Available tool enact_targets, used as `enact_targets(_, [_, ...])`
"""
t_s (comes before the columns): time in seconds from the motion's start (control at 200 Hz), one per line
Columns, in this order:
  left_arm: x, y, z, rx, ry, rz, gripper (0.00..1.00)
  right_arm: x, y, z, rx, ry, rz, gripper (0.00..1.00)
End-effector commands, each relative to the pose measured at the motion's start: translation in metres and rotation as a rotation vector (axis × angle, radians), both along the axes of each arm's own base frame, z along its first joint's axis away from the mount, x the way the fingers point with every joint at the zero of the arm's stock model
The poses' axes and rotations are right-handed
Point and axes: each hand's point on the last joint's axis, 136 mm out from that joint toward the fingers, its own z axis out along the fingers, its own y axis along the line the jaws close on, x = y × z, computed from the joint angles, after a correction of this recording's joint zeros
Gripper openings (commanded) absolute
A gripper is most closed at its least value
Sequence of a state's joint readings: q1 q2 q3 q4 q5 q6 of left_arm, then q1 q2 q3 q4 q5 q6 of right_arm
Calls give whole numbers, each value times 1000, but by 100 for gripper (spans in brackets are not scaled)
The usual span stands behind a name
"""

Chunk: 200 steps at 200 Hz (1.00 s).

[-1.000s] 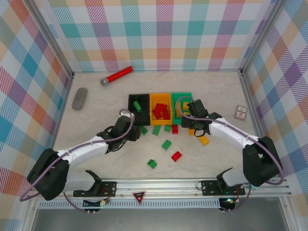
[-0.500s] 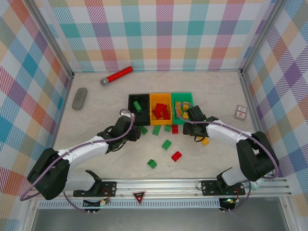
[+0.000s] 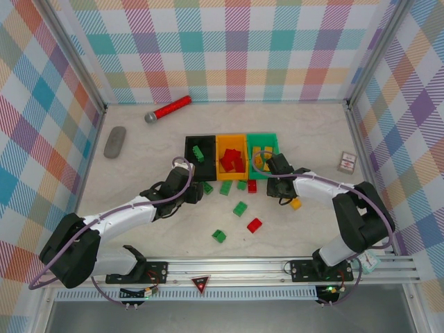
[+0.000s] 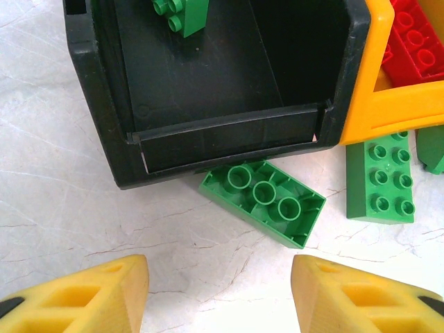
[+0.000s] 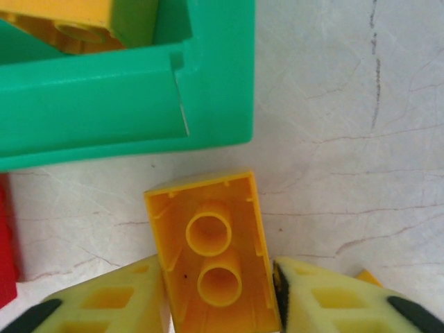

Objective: Sort the legos into containers by color
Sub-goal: Pick up the lego from the middle-right of the table.

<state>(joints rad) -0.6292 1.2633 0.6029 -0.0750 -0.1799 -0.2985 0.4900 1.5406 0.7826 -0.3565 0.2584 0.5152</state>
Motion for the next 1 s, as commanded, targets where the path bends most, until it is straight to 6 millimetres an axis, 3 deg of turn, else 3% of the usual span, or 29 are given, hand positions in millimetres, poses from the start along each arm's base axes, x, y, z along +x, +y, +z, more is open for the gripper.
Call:
enact_targets(0.0, [9, -1, 11, -26, -24, 22, 57, 3, 9, -1, 39, 2, 10, 35])
enact_targets(0.285, [9, -2, 12, -29, -25, 20, 57, 2, 11, 13, 65, -34, 14, 31])
enact_targets(0.655, [9, -4, 10, -33, -20, 16, 56, -2, -2, 71, 116, -214, -27, 31])
enact_targets(0.84, [9, -5, 10, -38, -18, 12, 56, 12, 6, 98, 147, -298, -4, 31])
enact_targets(0.995, [9, -3, 10, -29, -18, 18, 56, 37, 20, 105, 124, -295, 45, 33])
